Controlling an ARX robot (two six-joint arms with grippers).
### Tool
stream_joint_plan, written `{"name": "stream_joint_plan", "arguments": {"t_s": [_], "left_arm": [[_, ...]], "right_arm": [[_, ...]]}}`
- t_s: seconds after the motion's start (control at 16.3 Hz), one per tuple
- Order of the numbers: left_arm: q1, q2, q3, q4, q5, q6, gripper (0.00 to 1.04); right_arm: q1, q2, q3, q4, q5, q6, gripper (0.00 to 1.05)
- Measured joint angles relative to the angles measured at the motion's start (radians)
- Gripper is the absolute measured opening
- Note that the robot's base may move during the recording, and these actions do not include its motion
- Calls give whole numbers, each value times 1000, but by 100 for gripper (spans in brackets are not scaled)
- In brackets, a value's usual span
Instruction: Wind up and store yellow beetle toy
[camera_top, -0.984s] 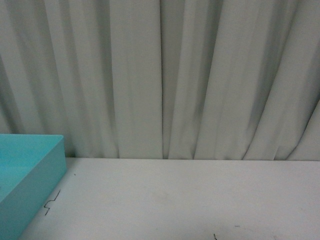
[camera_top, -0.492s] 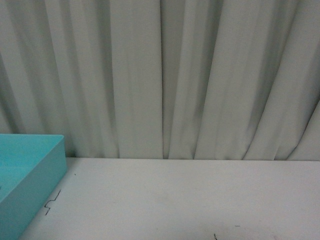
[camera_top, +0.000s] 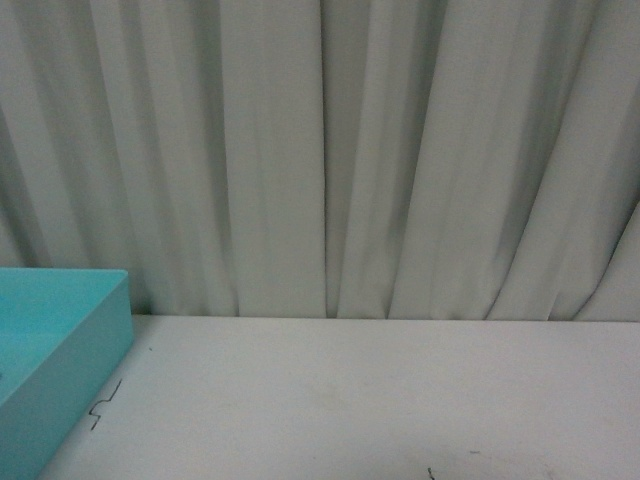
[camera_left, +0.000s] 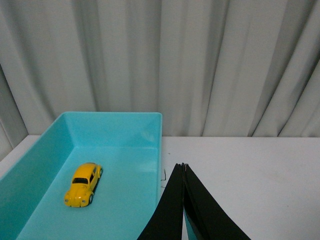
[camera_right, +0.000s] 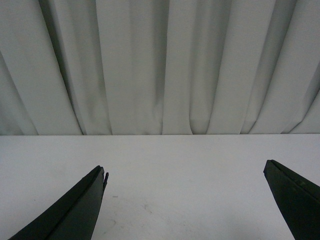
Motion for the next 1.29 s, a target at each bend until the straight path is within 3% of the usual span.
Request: {"name": "stream_joint_plan", "arguments": {"t_s": [0.06, 0.18, 0.43, 0.98, 1.05, 1.29], "left_arm": [[0, -13, 0, -11, 0, 0, 2], [0, -170, 0, -196, 0, 0, 2], [-1, -182, 0, -190, 0, 0, 2], [-1, -182, 0, -190, 0, -1, 94], [-1, -182, 0, -190, 0, 0, 100], [-1, -182, 0, -191, 0, 0, 98]], "right_arm": [[0, 0, 0, 0, 0, 0, 98], [0, 0, 0, 0, 1, 0, 98], [0, 0, 0, 1, 0, 0, 98], [0, 0, 0, 0, 0, 0, 98], [0, 0, 0, 0, 0, 0, 98], [0, 0, 0, 0, 0, 0, 98]]}}
